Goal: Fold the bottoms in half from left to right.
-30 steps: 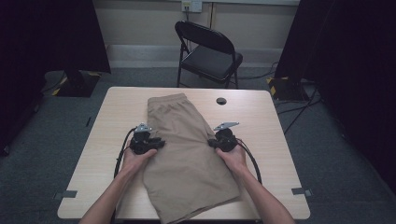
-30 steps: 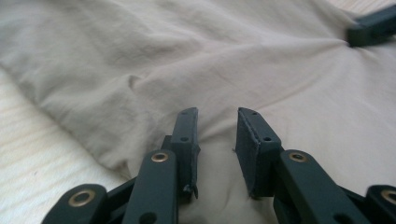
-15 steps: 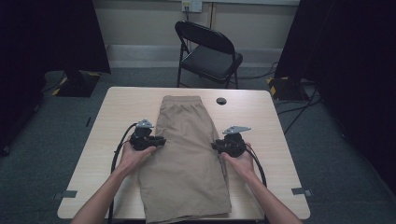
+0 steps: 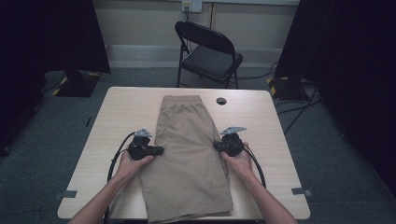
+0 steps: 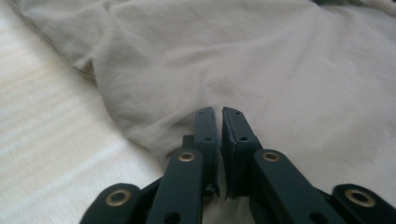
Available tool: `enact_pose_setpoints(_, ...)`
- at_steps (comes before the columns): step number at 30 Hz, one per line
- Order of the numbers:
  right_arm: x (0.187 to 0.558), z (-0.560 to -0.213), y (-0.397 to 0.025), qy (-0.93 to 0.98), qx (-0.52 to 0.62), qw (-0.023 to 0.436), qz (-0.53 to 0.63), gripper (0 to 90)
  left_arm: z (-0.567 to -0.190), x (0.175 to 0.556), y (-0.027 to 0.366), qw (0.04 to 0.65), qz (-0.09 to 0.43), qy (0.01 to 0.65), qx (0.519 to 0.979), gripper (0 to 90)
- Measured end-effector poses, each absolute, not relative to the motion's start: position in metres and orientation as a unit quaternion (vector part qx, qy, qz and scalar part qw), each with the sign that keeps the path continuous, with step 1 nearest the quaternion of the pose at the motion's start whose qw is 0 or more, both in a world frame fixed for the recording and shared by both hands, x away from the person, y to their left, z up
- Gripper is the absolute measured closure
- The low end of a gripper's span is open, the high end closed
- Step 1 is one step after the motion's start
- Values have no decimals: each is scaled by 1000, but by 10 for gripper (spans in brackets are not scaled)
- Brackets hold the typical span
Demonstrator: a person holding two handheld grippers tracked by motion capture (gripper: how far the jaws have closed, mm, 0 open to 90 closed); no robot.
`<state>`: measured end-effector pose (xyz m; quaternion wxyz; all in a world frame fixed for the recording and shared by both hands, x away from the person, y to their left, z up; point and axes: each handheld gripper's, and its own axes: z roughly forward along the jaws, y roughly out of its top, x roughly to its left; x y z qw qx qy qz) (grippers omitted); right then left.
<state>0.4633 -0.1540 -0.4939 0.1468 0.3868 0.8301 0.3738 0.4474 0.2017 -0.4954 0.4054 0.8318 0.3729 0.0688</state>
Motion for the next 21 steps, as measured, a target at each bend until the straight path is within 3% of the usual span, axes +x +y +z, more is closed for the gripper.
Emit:
enact_pose_setpoints(3, 464, -494, -157, 831, 386, 155, 369, 900, -497, 450, 200, 406, 85, 374, 830, 900)
enact_pose_setpoints(9, 469, -494, -165, 824, 399, 166, 368, 900, -499, 469, 192, 415, 94, 392, 815, 900)
enact_pose_setpoints(17, 474, -494, -173, 817, 411, 163, 371, 900, -500, 477, 193, 426, 67, 397, 810, 900)
enact_pose_setpoints(18, 474, -494, -174, 817, 411, 161, 371, 893, -498, 478, 196, 427, 67, 400, 808, 900)
enact_pose_setpoints(21, 475, -493, -176, 815, 417, 163, 368, 763, -492, 475, 203, 427, 69, 401, 807, 846)
